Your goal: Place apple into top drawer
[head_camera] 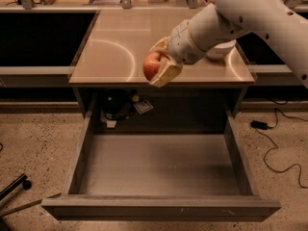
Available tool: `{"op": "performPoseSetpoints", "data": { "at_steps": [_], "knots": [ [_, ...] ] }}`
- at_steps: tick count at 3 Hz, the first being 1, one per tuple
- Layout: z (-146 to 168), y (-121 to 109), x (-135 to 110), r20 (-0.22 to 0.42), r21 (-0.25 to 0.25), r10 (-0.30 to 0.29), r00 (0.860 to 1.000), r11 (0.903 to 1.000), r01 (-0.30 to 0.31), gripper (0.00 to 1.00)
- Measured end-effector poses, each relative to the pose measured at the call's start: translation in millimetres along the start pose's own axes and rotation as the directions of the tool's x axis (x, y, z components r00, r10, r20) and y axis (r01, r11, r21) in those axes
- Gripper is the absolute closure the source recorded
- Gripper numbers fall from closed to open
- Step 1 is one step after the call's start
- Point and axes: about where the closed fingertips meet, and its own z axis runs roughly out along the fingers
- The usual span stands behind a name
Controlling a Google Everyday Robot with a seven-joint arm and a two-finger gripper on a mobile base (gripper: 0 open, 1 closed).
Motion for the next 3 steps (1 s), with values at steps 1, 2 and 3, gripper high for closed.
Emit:
{"op": "performPoseSetpoints", "data": {
  "at_steps": [1, 2, 3],
  "knots": [
    [2, 6, 3, -0.004, -0.007, 0.006, 1.0, 1.0, -0.006, 1.0],
    [3, 32, 16, -0.029, -0.042, 0.031, 0.999, 0.9986, -0.033, 1.0],
    [16, 70, 42, -0.031, -0.063, 0.079, 0.996, 0.9947, -0.081, 1.0]
  ]
}}
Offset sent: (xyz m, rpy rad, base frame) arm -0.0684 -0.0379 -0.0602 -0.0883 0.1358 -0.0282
